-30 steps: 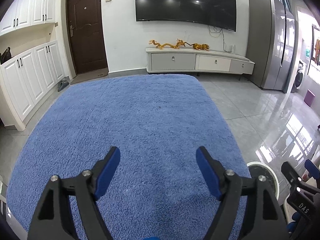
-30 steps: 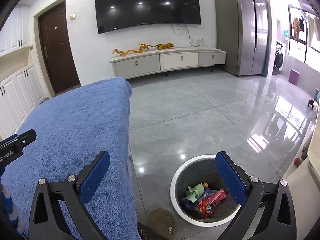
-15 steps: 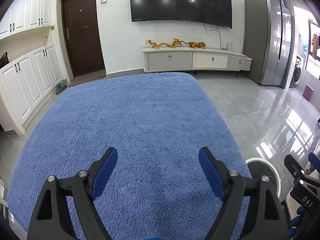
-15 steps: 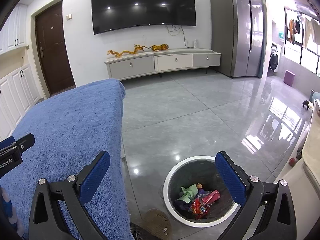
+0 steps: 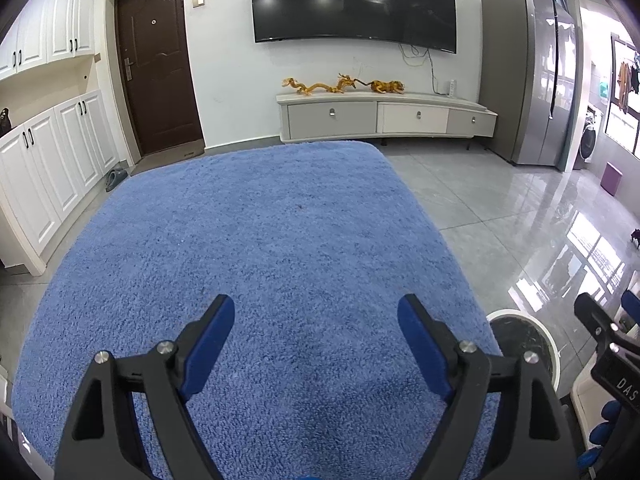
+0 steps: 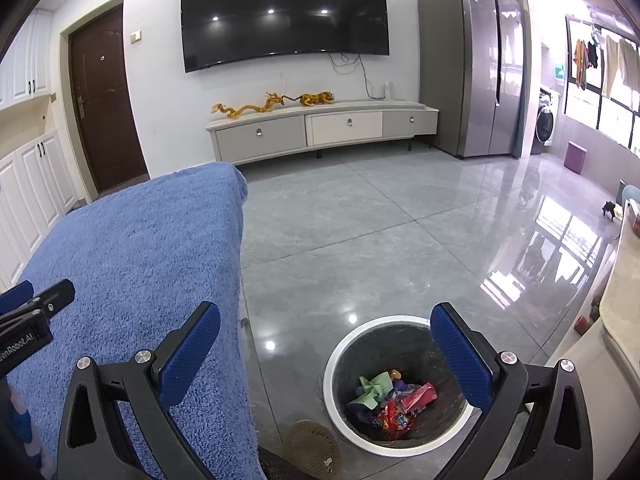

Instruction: Collect trash

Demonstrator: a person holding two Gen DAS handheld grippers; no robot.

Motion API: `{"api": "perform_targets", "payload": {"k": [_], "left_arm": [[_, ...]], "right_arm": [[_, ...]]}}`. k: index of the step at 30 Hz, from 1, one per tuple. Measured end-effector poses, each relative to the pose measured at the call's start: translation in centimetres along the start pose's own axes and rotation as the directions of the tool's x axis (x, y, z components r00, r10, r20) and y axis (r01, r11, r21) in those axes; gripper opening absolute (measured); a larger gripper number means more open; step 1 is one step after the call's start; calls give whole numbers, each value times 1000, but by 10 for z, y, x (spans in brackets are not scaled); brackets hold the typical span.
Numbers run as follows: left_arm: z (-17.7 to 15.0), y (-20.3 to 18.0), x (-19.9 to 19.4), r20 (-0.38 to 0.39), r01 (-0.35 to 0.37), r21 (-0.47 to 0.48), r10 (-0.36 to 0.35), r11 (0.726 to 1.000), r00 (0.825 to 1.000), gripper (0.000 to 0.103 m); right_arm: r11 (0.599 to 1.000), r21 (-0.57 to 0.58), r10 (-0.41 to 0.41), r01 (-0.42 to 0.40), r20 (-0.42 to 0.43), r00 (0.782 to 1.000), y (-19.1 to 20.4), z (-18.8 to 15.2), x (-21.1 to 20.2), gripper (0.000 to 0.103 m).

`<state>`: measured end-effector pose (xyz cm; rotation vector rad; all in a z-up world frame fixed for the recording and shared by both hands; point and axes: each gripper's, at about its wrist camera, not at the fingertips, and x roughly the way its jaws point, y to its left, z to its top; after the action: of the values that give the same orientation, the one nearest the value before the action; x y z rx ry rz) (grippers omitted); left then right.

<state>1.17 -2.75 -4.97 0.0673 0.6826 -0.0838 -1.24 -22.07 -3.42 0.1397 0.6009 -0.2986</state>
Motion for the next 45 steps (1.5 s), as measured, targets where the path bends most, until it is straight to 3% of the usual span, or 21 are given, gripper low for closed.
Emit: {"api": "perform_targets", "payload": {"k": [45], "left_arm": [[-4,-15,-4,7,63,49,-63,997,998,84]], "right_arm": [[1000,19,-25,24,30,999,-11,0,-12,103]]}}
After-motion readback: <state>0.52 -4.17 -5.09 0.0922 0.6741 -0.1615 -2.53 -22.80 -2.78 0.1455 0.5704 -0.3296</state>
